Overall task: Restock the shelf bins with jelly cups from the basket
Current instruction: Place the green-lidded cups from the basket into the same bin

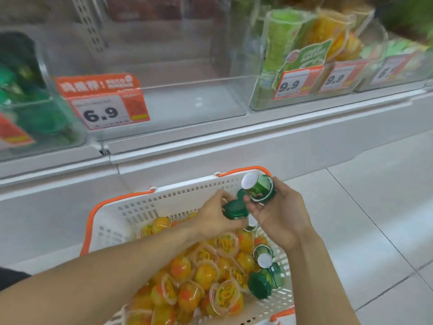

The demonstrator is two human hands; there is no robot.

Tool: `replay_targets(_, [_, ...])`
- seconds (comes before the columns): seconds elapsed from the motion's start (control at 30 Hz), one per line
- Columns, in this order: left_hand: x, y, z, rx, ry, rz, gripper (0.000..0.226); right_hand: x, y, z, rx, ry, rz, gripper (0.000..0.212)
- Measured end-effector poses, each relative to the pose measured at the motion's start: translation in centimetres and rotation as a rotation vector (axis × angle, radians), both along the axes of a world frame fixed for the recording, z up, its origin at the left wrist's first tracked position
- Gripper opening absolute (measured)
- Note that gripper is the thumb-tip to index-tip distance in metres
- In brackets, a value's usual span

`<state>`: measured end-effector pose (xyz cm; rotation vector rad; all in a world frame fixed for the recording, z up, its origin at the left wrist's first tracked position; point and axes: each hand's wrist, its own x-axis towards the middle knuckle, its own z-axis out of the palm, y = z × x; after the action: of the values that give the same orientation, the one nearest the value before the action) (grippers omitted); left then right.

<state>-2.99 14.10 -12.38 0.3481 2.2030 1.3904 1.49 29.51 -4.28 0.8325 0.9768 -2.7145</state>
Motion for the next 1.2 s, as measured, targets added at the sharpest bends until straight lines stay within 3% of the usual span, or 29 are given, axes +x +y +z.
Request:
replay_targets(0.1, [-1.0, -4.5, 4.7, 0.033, -0.015, 0.05, 0.052, -1.4, -3.2, 2.6, -0.08, 0.126, 0.051, 0.027])
replay_targets(0.27, [-0.3, -14.5, 13.5, 0.018, 0.023, 0.154, 0.046, -2.9, -10.7, 7.2, -0.22, 0.308, 0.148, 0.048])
replay_targets(0.4, [1.7, -23.0, 18.6, 0.038, 0.149, 0.271, 0.047, -3.1, -17.7, 11.3, -0.087, 0.584, 0.315, 0.057])
replay_targets(0.5, [3.3, -28.3, 20.2, 0.057, 0.25, 0.354, 0.049, -3.5, -22.2, 14.3, 0.324, 0.775, 0.274, 0.051])
replay_targets(0.67, [3.2, -33.0, 21.3, 0.005, 0.406, 0.403, 0.051, -7.9, -26.3, 17.5, 1.524, 1.06, 0.321, 0.061])
replay_targets(0.73, [2.5, -33.7, 21.7, 0.03, 0.402, 0.447, 0.047, -10.9, -27.6, 18.5, 1.827, 1.128, 0.457, 0.063])
replay_targets(0.83, [2.0, -33.7, 22.2, 0.086, 0.388, 0.474, 0.04, -15.5, -30.0, 20.1, 2.09, 1.094, 0.683, 0.064])
replay_targets(1.0, [1.5, -33.0, 22.1, 0.112, 0.327, 0.47, 0.039, -21.4, -33.6, 21.2, 2.355, 0.899, 0.91, 0.063])
replay_targets(1.2, [1.0, -33.1, 21.3, 0.118, 0.285, 0.443, 0.039, -26.6, -35.7, 21.1, 2.497, 0.712, 0.946, 0.057])
